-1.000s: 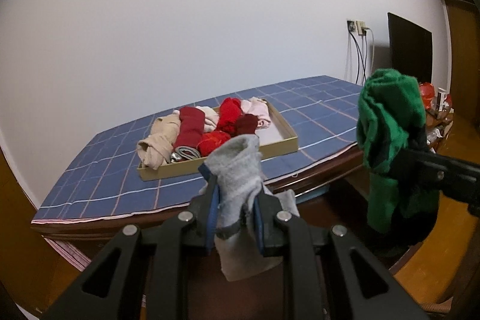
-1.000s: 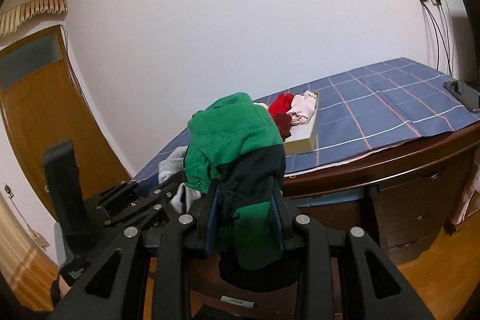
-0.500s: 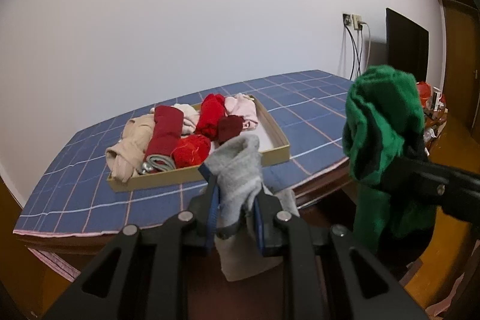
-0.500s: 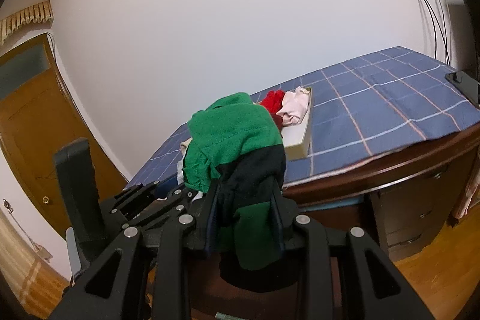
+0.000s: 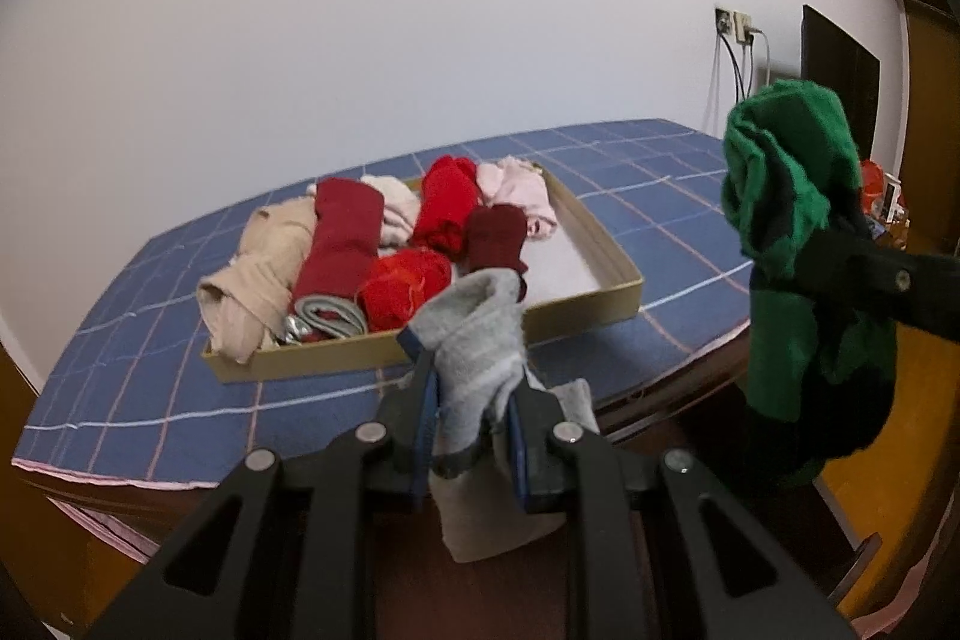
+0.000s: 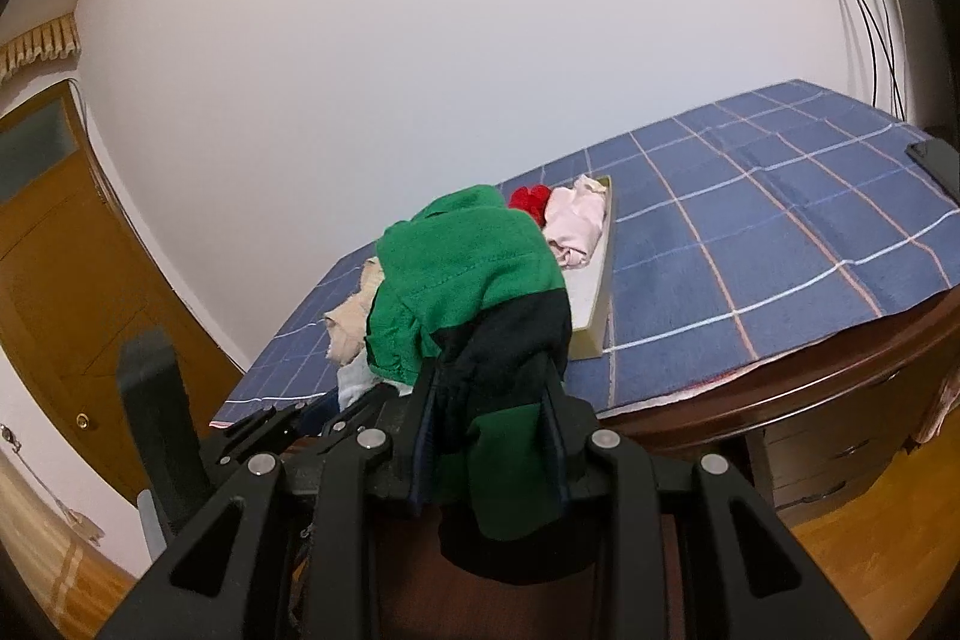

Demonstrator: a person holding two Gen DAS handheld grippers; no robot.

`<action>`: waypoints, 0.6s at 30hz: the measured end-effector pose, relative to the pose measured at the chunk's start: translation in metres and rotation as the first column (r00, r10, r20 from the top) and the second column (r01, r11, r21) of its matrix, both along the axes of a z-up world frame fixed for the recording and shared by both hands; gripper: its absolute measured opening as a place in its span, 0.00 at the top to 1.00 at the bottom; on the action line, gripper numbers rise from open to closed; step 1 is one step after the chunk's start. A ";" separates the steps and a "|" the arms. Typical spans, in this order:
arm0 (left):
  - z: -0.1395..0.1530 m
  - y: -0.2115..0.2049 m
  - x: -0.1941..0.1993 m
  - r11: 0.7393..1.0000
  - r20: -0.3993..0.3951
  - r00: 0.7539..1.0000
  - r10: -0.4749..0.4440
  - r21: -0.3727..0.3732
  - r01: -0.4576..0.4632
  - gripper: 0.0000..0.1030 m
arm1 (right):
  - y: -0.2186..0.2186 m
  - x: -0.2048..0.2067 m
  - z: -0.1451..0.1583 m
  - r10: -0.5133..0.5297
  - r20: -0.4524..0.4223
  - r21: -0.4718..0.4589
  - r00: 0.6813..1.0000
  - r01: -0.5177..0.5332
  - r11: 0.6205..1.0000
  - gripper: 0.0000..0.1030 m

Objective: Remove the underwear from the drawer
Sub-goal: 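Carry both socks up over the tray on the dresser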

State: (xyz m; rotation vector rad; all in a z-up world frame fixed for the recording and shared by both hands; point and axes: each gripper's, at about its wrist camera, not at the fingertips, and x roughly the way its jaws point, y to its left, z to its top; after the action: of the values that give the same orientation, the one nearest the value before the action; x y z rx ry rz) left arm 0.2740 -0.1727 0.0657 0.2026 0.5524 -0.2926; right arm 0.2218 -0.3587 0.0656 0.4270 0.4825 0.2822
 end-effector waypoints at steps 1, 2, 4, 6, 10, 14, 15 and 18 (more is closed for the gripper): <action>-0.002 0.001 0.001 1.000 -0.006 1.000 0.001 -0.002 -0.001 0.82 | 0.000 0.002 -0.003 -0.001 -0.008 0.004 1.000 0.001 1.000 0.69; -0.004 0.001 0.002 1.000 -0.010 1.000 0.000 -0.002 0.000 0.82 | -0.001 0.004 -0.005 -0.002 -0.013 0.006 1.000 0.003 1.000 0.69; -0.007 -0.001 0.004 1.000 -0.016 1.000 -0.009 0.006 0.009 0.82 | -0.001 0.009 -0.011 -0.003 -0.031 0.003 1.000 0.003 1.000 0.69; -0.008 -0.004 0.010 1.000 -0.019 1.000 -0.012 0.011 0.013 0.82 | -0.001 0.014 -0.015 0.000 -0.046 0.003 0.999 0.000 1.000 0.69; -0.002 -0.002 0.020 1.000 -0.015 1.000 -0.002 -0.016 0.002 0.82 | -0.006 0.025 -0.018 0.001 -0.061 0.027 0.998 0.001 1.000 0.69; 0.005 -0.003 0.030 0.999 -0.024 1.000 -0.013 -0.041 0.012 0.82 | -0.006 0.037 -0.011 0.003 -0.055 0.029 0.998 -0.001 1.000 0.69; 0.007 -0.004 0.033 0.999 -0.028 0.999 -0.016 -0.044 0.015 0.82 | -0.005 0.040 -0.007 0.002 -0.049 0.022 0.999 -0.001 1.000 0.69; 0.018 -0.009 0.043 0.999 -0.012 1.000 -0.011 -0.048 0.010 0.82 | 0.000 0.050 0.004 0.001 -0.024 0.010 1.000 -0.001 1.000 0.69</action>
State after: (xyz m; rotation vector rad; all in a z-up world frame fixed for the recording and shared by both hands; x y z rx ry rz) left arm 0.3175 -0.1812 0.0837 0.1571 0.5562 -0.3172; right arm 0.2718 -0.3589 0.0701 0.4404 0.5050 0.2808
